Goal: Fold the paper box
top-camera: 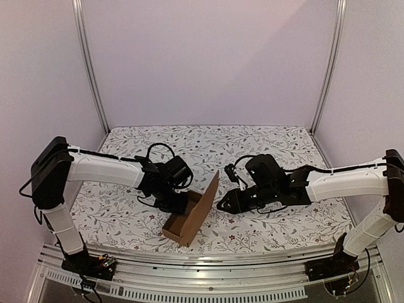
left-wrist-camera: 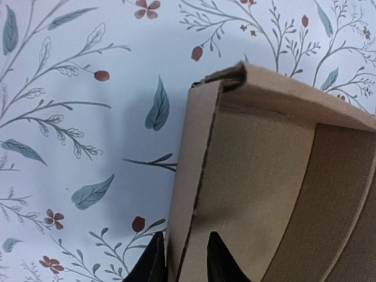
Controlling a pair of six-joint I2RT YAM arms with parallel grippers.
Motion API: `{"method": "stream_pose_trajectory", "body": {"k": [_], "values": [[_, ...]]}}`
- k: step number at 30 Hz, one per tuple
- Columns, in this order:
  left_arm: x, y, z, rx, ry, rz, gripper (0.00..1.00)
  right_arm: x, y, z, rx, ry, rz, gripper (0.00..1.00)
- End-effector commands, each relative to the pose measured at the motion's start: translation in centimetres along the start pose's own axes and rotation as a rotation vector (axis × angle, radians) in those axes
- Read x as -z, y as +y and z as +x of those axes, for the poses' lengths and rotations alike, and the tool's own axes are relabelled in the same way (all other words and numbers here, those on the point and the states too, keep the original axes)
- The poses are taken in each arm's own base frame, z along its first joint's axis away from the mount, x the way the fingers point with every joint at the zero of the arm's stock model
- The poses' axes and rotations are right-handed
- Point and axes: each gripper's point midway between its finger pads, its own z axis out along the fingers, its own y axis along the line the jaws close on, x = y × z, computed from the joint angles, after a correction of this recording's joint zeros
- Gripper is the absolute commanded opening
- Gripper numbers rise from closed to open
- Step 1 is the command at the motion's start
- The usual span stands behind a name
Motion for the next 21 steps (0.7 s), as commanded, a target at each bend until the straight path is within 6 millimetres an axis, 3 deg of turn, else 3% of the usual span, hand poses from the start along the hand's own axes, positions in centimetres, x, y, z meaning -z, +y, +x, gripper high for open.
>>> {"method": "stream_pose_trajectory", "body": {"k": [1,7,21], "values": [[0.8,-2.4,-1.0,0.113,-0.077,0.107,0.25,-0.6,2.2,-1.5,0.004,-0.022,-0.065,0.27],[0.6,-3.9,-0.7,0.2,-0.081,0.175,0.25,-0.9,2.1,-1.8,-0.005,-0.027,-0.051,0.2],[0.2,-6.6,0.1,0.34,-0.118,0.307,0.36,-1.6,0.6,-3.5,0.029,-0.033,0.043,0.15]]}}
